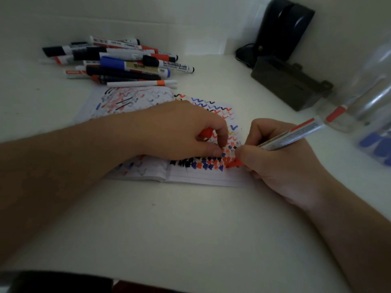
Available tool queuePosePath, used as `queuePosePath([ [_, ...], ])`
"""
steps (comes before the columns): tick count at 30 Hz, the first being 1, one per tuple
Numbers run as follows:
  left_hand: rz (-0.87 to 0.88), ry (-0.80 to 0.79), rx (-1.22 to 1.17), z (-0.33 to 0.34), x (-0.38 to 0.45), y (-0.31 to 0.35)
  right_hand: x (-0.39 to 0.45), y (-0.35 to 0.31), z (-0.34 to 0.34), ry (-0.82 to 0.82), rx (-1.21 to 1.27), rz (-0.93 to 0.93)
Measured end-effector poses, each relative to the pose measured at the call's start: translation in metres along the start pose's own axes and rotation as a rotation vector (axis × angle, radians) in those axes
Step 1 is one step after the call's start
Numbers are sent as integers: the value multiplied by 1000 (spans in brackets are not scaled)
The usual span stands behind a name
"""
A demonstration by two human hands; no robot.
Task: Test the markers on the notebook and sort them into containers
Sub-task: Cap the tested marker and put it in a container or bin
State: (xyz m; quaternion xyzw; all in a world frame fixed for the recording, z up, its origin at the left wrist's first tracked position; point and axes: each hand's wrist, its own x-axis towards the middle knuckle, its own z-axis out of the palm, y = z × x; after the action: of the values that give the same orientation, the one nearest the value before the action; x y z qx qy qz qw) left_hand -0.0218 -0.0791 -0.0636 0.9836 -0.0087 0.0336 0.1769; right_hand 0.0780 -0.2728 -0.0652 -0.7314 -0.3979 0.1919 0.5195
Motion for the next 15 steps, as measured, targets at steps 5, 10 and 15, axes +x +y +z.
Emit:
queuePosePath([
  [5, -12, -12, 10, 0, -1, 2, -2, 2, 0, -24, 25, -32],
  [10, -94, 42, -128, 2, -7, 1, 6, 6, -12, -11, 417, 31],
  [15, -99, 78, -230, -4, -10, -5, 13, 11, -27, -117, 741, 148],
])
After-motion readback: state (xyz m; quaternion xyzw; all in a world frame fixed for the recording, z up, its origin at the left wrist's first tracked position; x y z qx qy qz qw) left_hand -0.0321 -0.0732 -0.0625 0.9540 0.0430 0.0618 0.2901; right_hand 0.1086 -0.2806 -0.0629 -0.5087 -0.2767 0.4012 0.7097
